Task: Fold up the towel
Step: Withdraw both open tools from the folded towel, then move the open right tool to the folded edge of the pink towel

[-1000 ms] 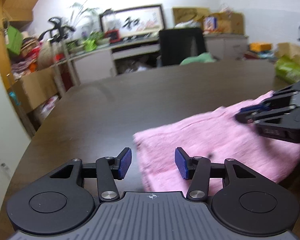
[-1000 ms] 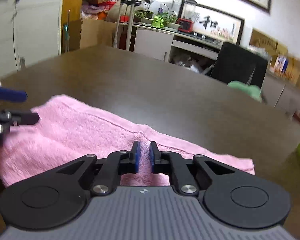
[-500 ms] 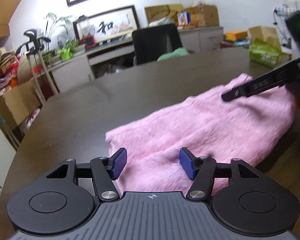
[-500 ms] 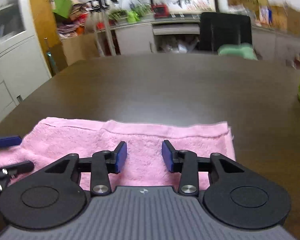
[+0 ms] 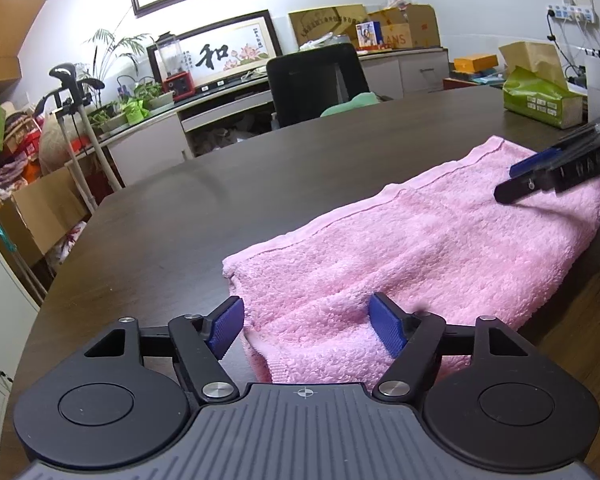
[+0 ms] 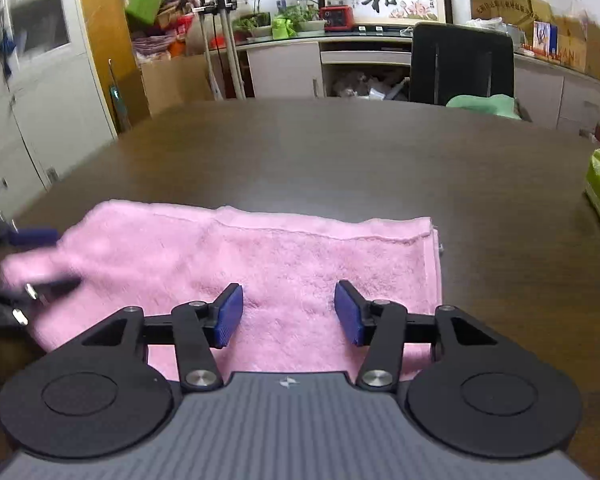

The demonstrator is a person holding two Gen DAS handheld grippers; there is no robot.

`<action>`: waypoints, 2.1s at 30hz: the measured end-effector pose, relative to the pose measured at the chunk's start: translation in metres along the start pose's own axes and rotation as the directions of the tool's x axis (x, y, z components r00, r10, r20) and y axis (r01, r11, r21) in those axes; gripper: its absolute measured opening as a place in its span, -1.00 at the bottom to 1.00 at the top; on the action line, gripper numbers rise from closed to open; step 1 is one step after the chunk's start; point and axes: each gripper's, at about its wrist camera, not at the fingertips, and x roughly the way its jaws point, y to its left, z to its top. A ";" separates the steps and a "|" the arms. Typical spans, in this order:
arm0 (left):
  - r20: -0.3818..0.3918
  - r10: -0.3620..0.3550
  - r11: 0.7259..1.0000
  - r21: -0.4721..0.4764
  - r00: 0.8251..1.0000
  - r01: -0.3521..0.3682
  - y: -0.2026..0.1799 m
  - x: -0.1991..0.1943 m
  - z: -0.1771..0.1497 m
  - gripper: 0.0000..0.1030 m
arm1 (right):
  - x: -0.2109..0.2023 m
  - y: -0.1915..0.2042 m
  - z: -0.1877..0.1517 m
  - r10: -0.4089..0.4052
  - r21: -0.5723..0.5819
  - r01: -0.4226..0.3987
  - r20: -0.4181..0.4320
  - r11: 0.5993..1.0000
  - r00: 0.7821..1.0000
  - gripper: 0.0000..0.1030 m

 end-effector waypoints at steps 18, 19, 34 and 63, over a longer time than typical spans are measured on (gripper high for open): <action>0.055 0.001 1.000 0.003 0.998 -0.001 0.005 -0.020 -0.004 0.41 | -0.060 0.015 -0.038 0.053 0.015 -0.053 -0.009 0.999 0.999 0.40; 0.043 0.003 1.000 0.000 0.999 -0.003 0.005 -0.018 -0.005 0.41 | -0.060 0.015 -0.041 0.046 0.016 -0.046 -0.016 0.999 0.999 0.40; -0.012 0.017 0.998 -0.061 1.000 -0.018 0.026 -0.022 -0.019 0.51 | -0.076 -0.016 -0.053 0.040 0.177 -0.042 0.019 0.983 0.999 0.60; -0.056 0.121 0.987 -0.099 0.991 -0.126 0.059 -0.029 -0.025 0.56 | -0.087 -0.036 -0.045 -0.066 0.361 0.032 0.081 0.932 0.995 0.77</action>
